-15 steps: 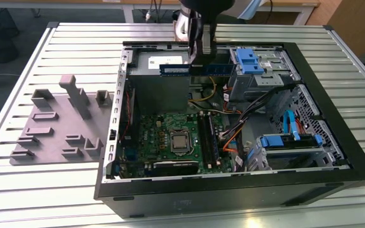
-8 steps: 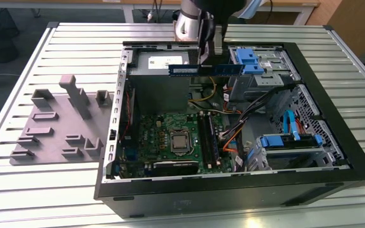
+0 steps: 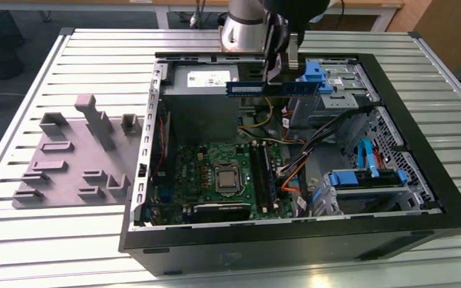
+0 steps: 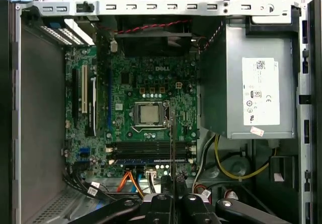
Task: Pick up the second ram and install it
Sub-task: 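Pick up the second ram and move it above second insertion slot, then insert the second ram into the second slot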
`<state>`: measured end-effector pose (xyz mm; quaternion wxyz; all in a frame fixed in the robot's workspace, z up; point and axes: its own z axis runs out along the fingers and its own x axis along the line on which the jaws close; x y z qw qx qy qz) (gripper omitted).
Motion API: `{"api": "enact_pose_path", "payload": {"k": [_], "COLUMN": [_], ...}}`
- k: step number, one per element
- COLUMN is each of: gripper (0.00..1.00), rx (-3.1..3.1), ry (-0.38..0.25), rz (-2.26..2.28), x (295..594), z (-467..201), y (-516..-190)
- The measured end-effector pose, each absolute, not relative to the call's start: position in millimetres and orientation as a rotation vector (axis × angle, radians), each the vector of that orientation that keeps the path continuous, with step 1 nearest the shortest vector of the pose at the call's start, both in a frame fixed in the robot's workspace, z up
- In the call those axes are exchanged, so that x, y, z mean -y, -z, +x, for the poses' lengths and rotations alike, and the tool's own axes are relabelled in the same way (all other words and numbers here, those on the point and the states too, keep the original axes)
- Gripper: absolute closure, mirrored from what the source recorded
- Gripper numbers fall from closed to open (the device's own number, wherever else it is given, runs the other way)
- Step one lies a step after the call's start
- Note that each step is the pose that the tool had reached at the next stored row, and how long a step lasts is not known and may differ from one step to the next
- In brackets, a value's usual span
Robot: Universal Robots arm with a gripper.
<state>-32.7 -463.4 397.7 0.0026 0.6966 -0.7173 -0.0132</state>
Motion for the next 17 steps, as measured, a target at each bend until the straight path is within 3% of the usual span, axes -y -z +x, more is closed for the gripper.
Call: {"api": "enact_pose_path", "payload": {"k": [17], "gripper": [0.86], "rx": [2.248], "ry": [0.041], "rz": [2.186], "x": [463.4], "z": [-25.4], "y": [-397.5]}}
